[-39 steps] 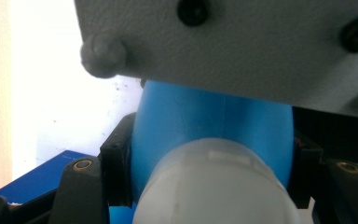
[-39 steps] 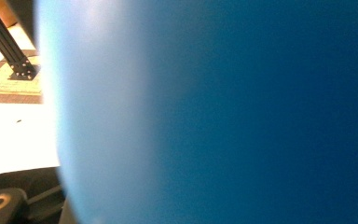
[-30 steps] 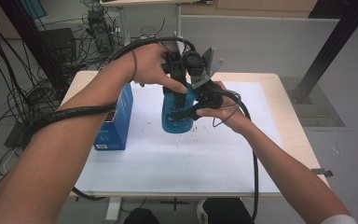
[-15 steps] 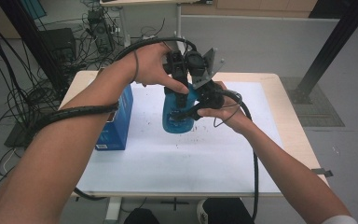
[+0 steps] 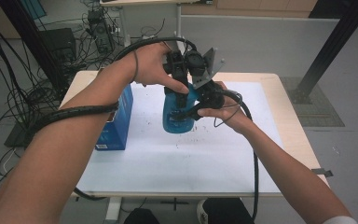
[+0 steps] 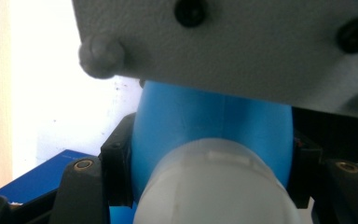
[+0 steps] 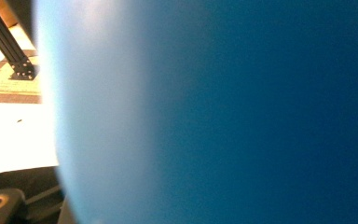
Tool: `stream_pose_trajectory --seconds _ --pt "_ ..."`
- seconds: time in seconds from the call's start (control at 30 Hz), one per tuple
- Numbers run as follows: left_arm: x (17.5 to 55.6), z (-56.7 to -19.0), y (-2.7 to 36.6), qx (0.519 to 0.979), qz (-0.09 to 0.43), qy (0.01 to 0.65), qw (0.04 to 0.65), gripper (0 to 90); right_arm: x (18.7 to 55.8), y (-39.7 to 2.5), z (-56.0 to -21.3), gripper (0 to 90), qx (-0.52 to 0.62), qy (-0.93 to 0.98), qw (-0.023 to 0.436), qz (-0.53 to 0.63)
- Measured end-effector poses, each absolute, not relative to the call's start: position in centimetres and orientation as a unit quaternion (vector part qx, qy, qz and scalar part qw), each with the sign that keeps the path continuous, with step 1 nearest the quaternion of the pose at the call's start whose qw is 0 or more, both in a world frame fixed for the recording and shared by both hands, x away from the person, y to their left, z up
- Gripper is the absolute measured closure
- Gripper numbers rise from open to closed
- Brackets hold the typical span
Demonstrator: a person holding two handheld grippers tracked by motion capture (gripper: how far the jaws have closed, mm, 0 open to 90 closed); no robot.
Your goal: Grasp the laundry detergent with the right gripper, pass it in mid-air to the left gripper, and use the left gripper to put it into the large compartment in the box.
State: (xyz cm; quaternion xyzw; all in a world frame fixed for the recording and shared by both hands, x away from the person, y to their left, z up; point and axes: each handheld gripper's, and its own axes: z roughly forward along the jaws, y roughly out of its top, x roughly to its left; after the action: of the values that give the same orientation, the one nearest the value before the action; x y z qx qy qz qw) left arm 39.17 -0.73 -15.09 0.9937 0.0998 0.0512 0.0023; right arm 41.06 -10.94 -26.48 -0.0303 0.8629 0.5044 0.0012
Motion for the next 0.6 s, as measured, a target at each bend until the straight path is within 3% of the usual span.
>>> stream_pose_trajectory --seconds 0.6 --pt "39.13 -14.93 -0.76 0.993 0.054 0.102 0.005 37.2 41.05 -11.07 -26.39 42.1 -0.032 0.861 0.005 0.508"
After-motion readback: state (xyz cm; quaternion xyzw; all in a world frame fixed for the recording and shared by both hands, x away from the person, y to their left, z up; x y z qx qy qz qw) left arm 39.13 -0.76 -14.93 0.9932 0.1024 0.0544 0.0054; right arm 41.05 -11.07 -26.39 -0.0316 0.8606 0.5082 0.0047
